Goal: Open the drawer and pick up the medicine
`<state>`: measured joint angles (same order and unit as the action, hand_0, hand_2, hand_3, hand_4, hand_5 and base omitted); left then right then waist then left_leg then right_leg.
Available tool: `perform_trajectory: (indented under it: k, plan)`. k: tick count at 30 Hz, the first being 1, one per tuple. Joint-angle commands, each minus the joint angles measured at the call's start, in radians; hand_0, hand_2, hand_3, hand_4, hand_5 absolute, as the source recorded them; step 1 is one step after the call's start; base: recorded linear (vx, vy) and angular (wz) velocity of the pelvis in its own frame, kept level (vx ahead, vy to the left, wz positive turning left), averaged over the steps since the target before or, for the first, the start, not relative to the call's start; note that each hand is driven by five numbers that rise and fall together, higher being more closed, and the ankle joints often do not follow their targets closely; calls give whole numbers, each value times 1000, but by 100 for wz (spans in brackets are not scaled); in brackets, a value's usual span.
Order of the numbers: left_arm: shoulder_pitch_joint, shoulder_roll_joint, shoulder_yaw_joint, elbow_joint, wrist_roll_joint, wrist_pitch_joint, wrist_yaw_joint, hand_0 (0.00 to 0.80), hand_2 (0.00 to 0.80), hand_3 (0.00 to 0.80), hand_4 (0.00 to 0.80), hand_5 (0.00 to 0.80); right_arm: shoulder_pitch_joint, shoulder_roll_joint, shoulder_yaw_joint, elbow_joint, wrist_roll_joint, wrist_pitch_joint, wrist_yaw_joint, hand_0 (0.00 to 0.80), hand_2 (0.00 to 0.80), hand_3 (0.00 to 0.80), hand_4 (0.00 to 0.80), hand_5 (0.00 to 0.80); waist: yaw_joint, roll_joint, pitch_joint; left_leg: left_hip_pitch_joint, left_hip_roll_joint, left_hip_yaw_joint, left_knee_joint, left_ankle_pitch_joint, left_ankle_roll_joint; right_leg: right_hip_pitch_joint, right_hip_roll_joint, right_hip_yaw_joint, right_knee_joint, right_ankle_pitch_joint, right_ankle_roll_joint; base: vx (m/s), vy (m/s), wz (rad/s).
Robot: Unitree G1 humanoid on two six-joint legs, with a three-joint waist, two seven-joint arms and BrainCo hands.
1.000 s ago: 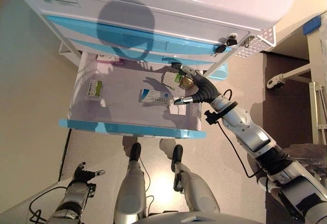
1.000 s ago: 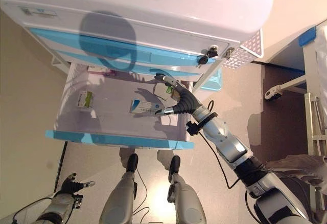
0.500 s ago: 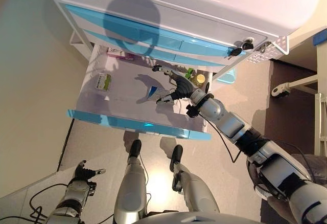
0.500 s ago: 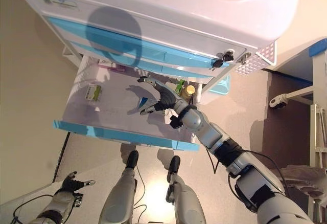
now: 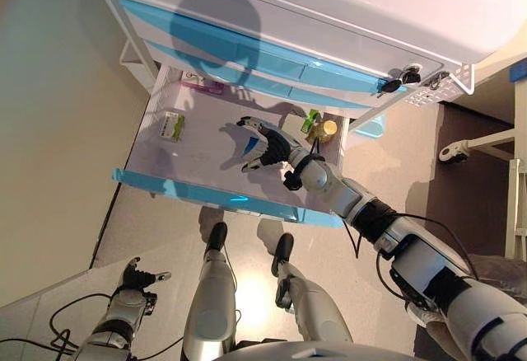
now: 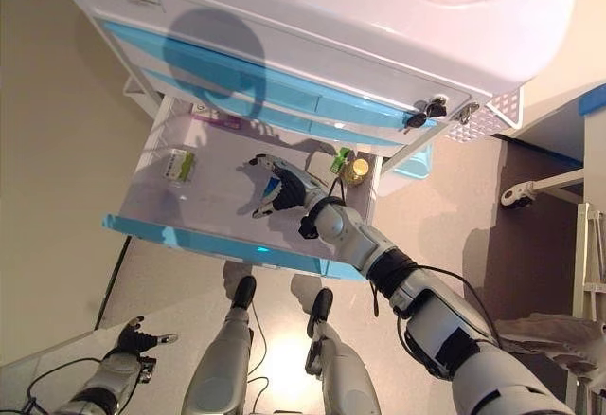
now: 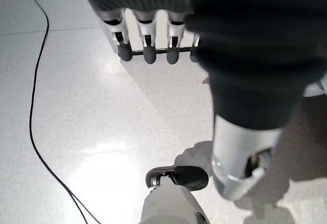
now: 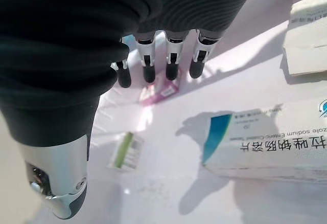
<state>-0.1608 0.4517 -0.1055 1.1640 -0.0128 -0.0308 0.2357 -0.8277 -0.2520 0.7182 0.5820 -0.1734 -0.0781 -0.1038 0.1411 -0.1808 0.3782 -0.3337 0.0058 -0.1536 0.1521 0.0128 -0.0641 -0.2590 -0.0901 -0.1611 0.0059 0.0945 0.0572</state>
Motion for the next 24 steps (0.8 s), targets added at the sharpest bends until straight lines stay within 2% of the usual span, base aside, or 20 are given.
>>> perform_trajectory:
  k: [1, 3, 8, 24]
  plan:
    - [15, 26, -8, 43, 15, 1, 24, 0, 0, 0, 0, 0, -38, 20, -6, -12, -35, -9, -38, 0, 0, 0, 0, 0, 16, -18, -17, -48, -68, -11, -7, 12, 61, -53, -31, 23, 88, -20, 58, 0, 0, 0]
    - [11, 27, -20, 47, 13, 0, 29, 0, 0, 0, 0, 0, -71, 46, -4, 74, -80, 8, -62, 0, 0, 0, 0, 0, 22, -11, -14, -49, -69, -15, -6, 13, 62, -55, -34, 21, 91, -22, 57, 0, 0, 0]
    - [2, 22, -37, 53, 13, 1, 33, 0, 0, 0, 0, 0, -109, 70, -4, 164, -125, 28, -97, 0, 0, 0, 0, 0, 29, -5, -9, -52, -70, -20, -11, 19, 62, -58, -35, 18, 93, -20, 57, -10, 0, 7]
    - [-28, 8, -79, 63, -9, -1, 40, 0, 0, 0, 0, 0, -203, 81, 6, 405, -241, 90, -151, 0, 0, 0, 0, 0, 39, 8, -2, -65, -81, -31, -5, 21, 62, -63, -39, 10, 92, -14, 59, -1, 0, 0]
